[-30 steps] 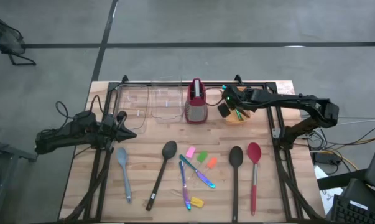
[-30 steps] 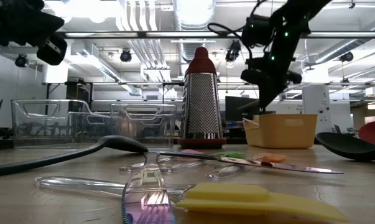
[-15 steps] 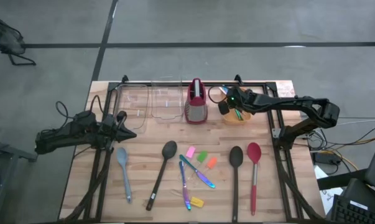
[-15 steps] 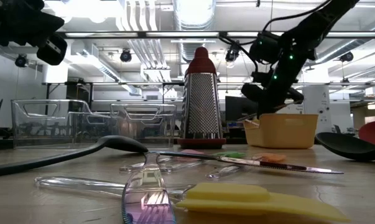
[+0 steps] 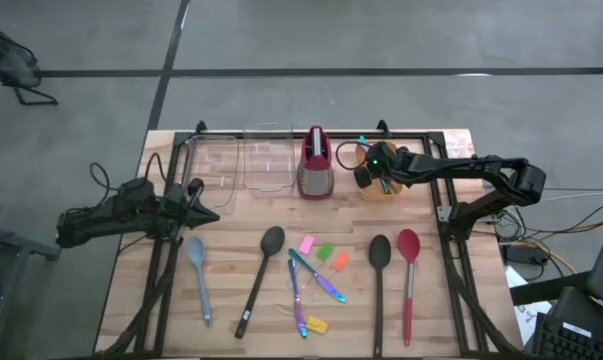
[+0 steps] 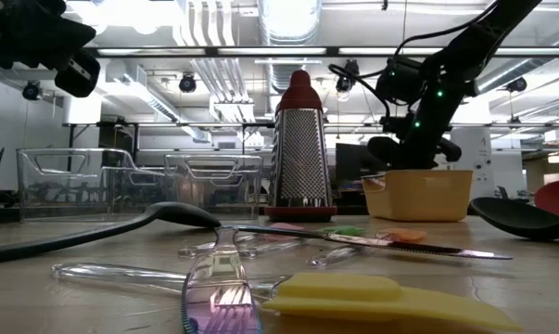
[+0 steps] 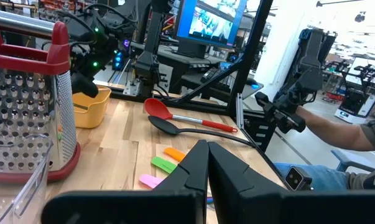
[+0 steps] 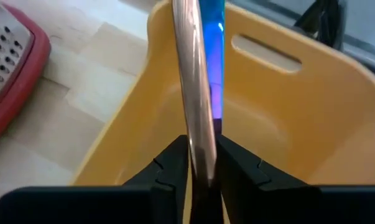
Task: Pick & Place Kitchen Items
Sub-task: Put the bronze knife into the yellow bin
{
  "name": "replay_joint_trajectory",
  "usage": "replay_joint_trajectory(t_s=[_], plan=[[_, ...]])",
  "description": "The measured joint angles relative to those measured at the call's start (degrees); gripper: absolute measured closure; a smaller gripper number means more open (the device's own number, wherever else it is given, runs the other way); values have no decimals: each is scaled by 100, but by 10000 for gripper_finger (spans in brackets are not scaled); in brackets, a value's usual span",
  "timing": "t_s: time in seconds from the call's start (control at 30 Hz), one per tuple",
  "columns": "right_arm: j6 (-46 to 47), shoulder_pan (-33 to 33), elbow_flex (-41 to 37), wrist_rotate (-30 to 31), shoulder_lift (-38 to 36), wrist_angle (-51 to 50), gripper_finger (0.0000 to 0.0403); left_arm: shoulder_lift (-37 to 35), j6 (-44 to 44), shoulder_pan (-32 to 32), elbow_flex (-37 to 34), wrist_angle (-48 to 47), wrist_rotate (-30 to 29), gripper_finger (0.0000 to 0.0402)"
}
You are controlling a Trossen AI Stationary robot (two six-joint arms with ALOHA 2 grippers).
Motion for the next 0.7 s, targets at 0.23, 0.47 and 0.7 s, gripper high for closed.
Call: replay_joint_trajectory(t_s=[0.23,0.47,0.7], plan=[[-168,-64,-1,113,0,277,357,0,1,-1,0,-1,0,390],[-178,-86,-109,383,0,331,332,0,0,-1,0,-1,0,390],[-328,-109,-96,675,-9,462,300,0,0,-2,-1,-1,0,390]])
